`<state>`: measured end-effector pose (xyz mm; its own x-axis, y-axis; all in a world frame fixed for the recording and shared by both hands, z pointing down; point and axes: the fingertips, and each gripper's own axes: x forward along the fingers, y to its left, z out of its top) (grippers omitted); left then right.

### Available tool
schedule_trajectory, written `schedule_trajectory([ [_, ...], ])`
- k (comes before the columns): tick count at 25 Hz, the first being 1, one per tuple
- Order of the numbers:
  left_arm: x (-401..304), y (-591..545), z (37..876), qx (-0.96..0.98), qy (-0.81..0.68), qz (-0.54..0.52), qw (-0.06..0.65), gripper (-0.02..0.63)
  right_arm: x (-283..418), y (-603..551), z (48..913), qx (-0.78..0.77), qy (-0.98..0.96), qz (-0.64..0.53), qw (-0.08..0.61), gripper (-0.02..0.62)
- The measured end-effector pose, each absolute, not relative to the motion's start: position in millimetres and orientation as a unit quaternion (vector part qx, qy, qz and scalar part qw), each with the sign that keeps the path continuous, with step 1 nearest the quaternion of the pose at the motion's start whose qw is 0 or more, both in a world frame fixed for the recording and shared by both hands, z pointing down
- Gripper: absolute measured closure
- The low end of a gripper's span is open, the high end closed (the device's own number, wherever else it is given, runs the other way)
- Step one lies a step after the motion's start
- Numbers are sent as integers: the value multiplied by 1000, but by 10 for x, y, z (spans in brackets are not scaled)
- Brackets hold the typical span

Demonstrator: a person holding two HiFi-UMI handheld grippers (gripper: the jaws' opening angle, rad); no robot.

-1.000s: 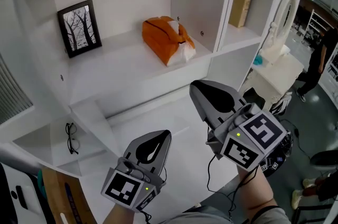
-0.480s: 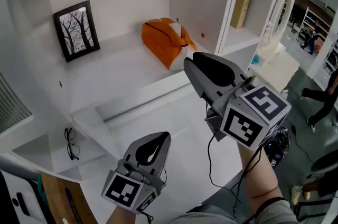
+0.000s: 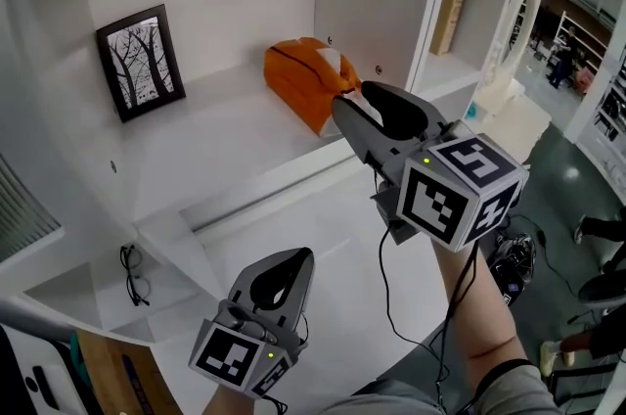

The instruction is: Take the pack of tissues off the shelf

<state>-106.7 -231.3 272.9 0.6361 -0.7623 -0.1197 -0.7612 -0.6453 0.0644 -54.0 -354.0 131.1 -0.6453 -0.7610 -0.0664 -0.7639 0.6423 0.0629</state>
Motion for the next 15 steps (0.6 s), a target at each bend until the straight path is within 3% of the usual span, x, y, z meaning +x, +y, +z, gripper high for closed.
schedule_trajectory([
  [6, -1117, -2351, 2732, 905, -419, -75, 9, 568, -560, -3685, 1281, -434, 900, 37, 26, 344],
  [15, -1137, -2401, 2744, 906, -416, -82, 10, 568, -628, -3791, 1327, -443, 896, 43, 8, 333],
])
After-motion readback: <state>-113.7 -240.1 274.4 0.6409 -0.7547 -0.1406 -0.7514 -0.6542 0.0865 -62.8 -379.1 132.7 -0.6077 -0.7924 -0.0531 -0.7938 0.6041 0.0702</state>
